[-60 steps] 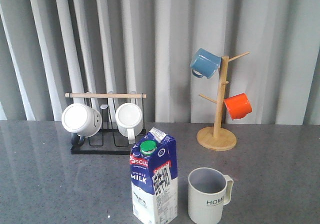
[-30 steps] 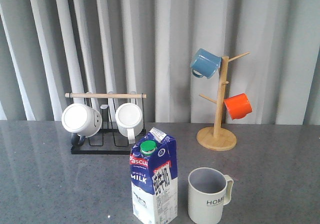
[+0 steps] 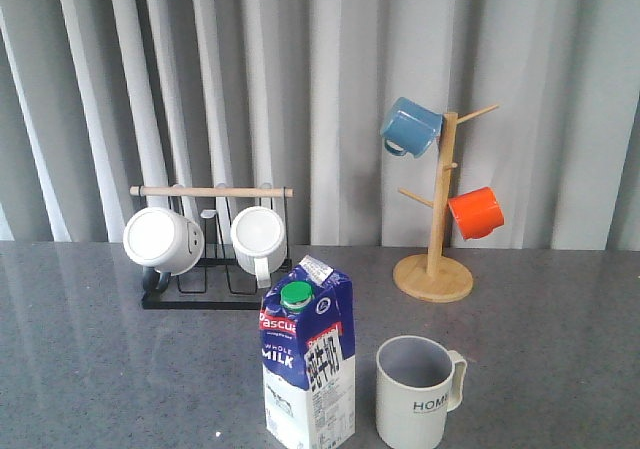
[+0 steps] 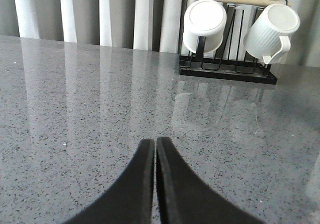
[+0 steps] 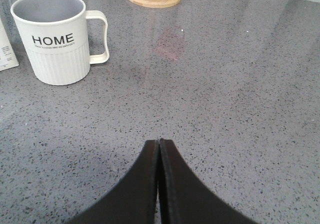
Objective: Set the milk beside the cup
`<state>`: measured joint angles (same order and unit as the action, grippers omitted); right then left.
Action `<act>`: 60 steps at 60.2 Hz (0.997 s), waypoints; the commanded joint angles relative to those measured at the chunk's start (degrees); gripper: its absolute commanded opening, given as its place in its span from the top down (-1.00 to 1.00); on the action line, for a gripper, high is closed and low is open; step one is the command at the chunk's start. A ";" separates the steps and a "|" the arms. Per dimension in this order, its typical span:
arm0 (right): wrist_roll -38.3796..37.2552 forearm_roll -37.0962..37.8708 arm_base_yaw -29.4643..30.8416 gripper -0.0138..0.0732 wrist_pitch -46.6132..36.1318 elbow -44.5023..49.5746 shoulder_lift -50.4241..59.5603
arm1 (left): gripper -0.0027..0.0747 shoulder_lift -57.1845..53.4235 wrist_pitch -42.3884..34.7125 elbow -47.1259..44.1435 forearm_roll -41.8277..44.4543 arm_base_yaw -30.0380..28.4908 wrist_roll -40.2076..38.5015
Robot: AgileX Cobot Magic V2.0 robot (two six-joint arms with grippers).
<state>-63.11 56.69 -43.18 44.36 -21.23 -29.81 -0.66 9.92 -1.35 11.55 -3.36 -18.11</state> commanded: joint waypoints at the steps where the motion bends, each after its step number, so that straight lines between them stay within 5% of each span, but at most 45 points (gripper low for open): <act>1: 0.23 3.42 -0.02 0.69 -1.21 -1.40 -0.21 | 0.95 -0.73 -4.31 1.27 0.03 0.02 -0.54; 30: 0.09 5.34 0.31 0.69 -2.69 1.37 2.47 | 0.95 -0.73 -3.95 1.27 0.03 0.02 -0.54; 39: 1.92 -0.36 6.93 0.69 -6.72 5.46 9.53 | 0.95 -0.73 -3.95 1.27 0.03 0.02 -0.54; 49: 22.12 -14.13 21.15 0.69 -12.44 5.65 18.13 | 0.95 -0.73 -3.95 1.27 0.03 0.02 -0.54; 60: 52.33 -40.31 35.58 0.69 -24.70 10.68 24.83 | 0.95 -0.73 -3.95 1.27 0.03 0.02 -0.54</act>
<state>-24.48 26.63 -12.76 29.78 -11.90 -6.58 -0.66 9.97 -1.35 11.55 -3.36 -18.12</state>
